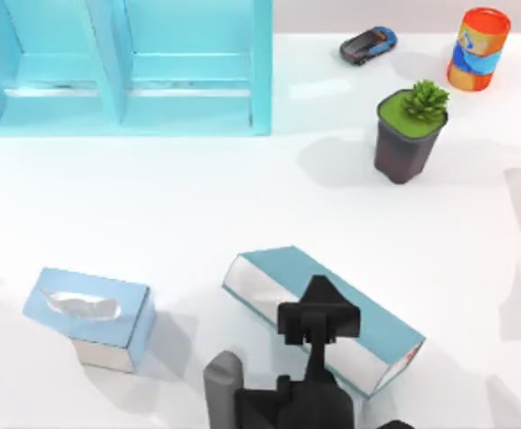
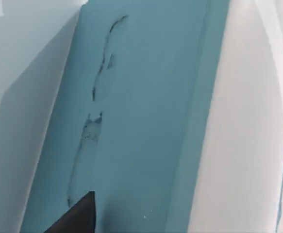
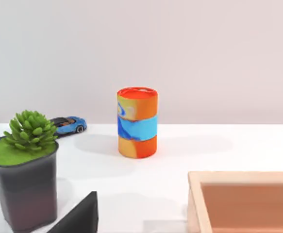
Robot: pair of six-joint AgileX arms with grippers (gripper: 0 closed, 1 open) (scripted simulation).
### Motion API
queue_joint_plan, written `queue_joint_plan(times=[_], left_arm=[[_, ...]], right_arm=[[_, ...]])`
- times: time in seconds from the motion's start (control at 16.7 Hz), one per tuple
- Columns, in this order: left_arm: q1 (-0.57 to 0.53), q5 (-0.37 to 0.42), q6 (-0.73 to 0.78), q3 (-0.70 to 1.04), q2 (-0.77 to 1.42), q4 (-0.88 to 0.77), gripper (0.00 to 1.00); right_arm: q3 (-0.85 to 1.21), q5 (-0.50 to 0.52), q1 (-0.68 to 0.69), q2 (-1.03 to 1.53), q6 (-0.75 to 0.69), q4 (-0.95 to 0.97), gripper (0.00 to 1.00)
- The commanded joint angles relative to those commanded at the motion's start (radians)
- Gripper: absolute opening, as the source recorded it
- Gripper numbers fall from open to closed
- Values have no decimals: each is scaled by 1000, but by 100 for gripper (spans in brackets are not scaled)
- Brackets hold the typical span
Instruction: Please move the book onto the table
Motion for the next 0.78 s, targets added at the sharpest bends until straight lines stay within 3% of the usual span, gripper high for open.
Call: queue_joint_plan(times=[0.3, 0.78], left_arm=[[-129, -4, -339, 110, 40, -323, 100], [-351, -34, -1037, 256, 167, -1141, 100]], right_arm=[[0, 0, 0, 0, 0, 0, 100], [0, 0, 0, 0, 0, 0, 100]])
